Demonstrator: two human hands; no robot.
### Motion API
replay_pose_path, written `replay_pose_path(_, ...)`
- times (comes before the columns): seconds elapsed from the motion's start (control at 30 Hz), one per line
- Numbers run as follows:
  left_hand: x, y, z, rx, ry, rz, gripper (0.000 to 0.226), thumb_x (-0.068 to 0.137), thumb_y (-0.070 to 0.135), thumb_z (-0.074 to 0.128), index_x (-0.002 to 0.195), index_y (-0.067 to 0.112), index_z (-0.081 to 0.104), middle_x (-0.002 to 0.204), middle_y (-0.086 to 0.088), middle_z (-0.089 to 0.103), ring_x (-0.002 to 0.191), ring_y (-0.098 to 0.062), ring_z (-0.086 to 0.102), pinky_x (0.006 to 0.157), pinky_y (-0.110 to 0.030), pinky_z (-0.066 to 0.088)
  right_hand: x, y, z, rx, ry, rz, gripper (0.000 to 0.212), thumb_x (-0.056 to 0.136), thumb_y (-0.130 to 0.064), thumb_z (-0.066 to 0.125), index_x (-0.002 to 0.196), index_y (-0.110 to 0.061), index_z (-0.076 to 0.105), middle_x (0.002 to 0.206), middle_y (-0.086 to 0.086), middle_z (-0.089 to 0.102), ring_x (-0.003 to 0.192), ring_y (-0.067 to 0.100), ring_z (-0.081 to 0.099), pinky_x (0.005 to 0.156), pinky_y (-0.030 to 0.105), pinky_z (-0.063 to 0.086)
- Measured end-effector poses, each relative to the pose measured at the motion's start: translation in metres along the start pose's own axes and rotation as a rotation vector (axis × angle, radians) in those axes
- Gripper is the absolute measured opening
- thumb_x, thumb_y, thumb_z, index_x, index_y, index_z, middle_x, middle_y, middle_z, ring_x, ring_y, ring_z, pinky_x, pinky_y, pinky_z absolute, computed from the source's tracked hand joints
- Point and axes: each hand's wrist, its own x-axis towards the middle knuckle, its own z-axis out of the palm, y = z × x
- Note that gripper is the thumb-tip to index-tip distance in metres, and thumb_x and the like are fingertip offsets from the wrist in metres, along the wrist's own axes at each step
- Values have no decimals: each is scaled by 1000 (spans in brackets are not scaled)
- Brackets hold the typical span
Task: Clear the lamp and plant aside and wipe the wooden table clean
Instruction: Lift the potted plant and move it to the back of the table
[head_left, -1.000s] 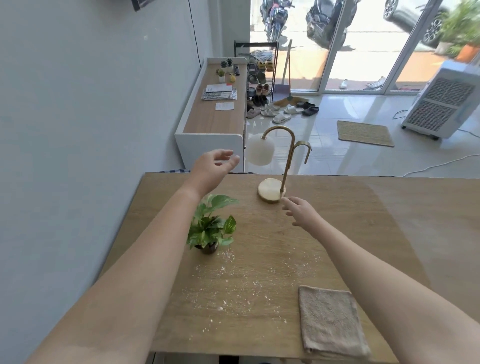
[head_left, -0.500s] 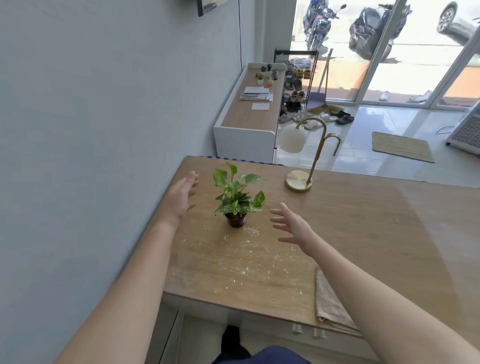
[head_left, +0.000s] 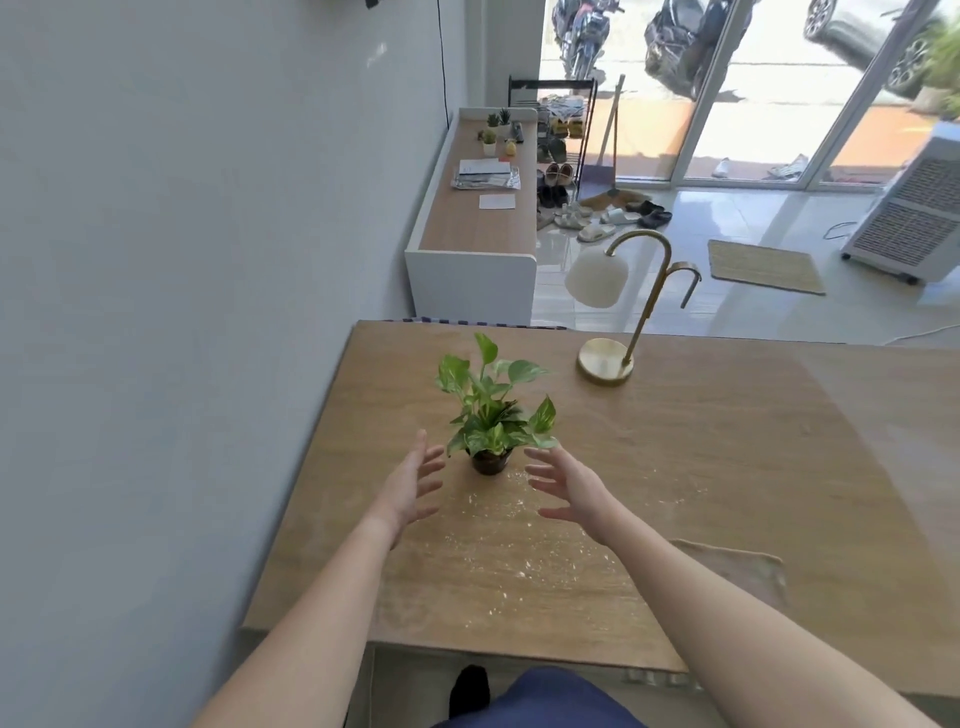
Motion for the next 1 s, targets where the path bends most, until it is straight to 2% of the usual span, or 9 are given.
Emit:
replay_pose_path(0.1, 16, 0, 2, 9, -58, -30, 83, 100, 80, 31, 157, 23, 50, 152, -1, 59, 130, -26, 61, 94, -44, 58, 13, -1, 13, 76, 32, 21, 50, 108, -57, 41, 141, -28, 66, 142, 3, 66, 134, 21, 60, 105, 52, 55)
replay_pose_path(0.27, 33, -5, 5, -25, -112, -71, 95, 97, 85, 32, 164, 19, 39, 153, 1, 61, 132, -28, 61, 112, -58, 51, 26, 10, 28, 184, 73, 45, 45, 111, -55, 35, 128, -33, 70, 140, 3, 69, 131, 19, 63, 109, 55, 52)
replay_pose_path(0.4, 37, -7, 7, -13, -127, -62, 95, 94, 88, 31, 165, 25, 39, 156, 3, 58, 134, -28, 60, 116, -60, 47, 27, 11, 32, 195, 76, 52, 44, 111, -59, 32, 125, -37, 68, 138, -1, 69, 132, 19, 62, 95, 48, 57)
replay_pose_path(0.5, 38, -8, 8, -26, -139, -45, 86, 96, 86, 29, 163, 33, 42, 156, 6, 58, 133, -28, 60, 114, -56, 50, 27, 11, 34, 205, 78, 51, 41, 112, -57, 32, 123, -39, 68, 138, -3, 69, 131, 20, 62, 91, 47, 57)
replay_pose_path(0.67, 41, -7, 9, -36, -150, -29, 84, 93, 89, 34, 161, 41, 45, 154, 9, 58, 128, -23, 62, 112, -57, 52, 31, 9, 33, 231, 102, 35, 42, 113, -49, 34, 134, -30, 65, 137, -4, 71, 127, 20, 65, 105, 55, 54)
replay_pose_path(0.77, 42, -6, 7, -22, -167, -11, 95, 82, 100, 38, 160, 46, 44, 158, 9, 55, 127, -19, 63, 110, -57, 53, 34, 7, 32, 249, 102, 37, 42, 114, -44, 33, 133, -27, 65, 139, -3, 70, 125, 20, 66, 107, 56, 53)
replay_pose_path(0.83, 42, -3, 7, -10, -179, -4, 103, 75, 105, 38, 161, 47, 43, 159, 9, 54, 128, -17, 63, 111, -57, 52, 35, 4, 32, 245, 95, 32, 41, 114, -47, 34, 132, -27, 65, 139, -4, 69, 128, 22, 65, 108, 56, 53)
replay_pose_path(1.0, 39, 11, 10, 10, -193, 21, 91, 89, 94, 26, 162, 43, 41, 160, 5, 53, 136, -23, 58, 114, -54, 48, 34, -6, 32, 230, 78, 25, 38, 113, -52, 34, 119, -36, 67, 140, 0, 68, 133, 25, 62, 109, 58, 51)
